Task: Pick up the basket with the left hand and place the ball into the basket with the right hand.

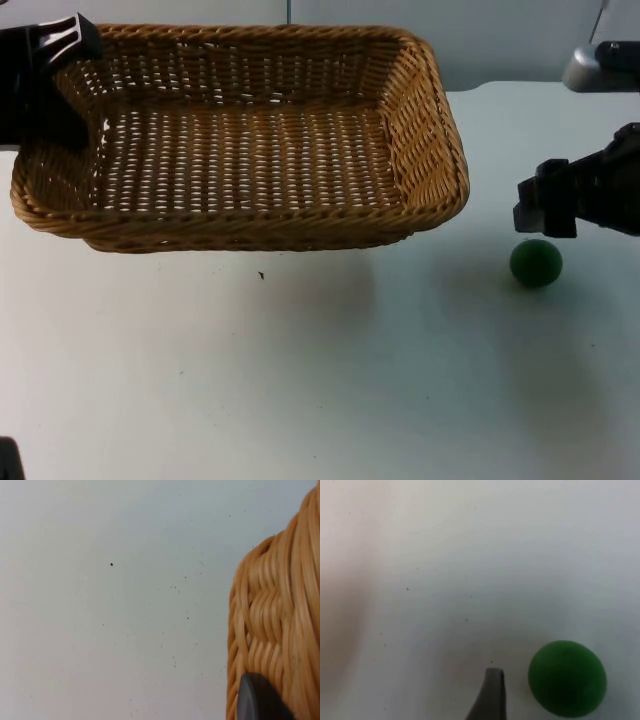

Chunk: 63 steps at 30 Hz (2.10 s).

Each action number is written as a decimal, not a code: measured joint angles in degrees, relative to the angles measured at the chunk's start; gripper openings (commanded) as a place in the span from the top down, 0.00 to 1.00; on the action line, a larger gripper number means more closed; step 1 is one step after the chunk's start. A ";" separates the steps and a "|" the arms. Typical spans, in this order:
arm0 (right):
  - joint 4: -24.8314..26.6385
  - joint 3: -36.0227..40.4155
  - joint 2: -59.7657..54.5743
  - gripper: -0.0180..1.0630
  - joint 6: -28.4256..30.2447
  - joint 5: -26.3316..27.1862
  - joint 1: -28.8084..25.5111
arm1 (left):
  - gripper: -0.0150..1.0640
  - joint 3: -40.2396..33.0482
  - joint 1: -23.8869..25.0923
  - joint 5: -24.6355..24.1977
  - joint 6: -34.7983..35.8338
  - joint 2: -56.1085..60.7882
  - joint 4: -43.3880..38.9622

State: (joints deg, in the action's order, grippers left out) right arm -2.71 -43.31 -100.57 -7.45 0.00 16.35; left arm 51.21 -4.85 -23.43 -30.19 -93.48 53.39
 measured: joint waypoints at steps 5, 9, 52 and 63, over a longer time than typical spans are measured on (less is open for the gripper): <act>0.00 0.00 -3.58 0.30 0.00 3.11 0.00 | 0.99 0.00 0.00 0.00 0.00 0.00 0.00; 0.00 0.00 -5.89 0.30 0.00 4.87 0.00 | 0.99 0.00 0.00 0.00 0.00 0.00 0.00; -1.70 -21.09 7.24 0.99 5.66 -4.41 3.12 | 0.99 0.00 0.00 0.00 0.00 0.00 -0.13; -1.70 -22.01 6.46 0.99 5.74 -7.64 18.72 | 0.99 0.00 0.00 0.00 0.00 0.00 -0.27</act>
State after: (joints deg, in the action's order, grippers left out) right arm -4.41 -65.31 -94.11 -1.70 -7.64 35.07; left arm 51.21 -4.85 -23.43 -30.19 -93.48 53.12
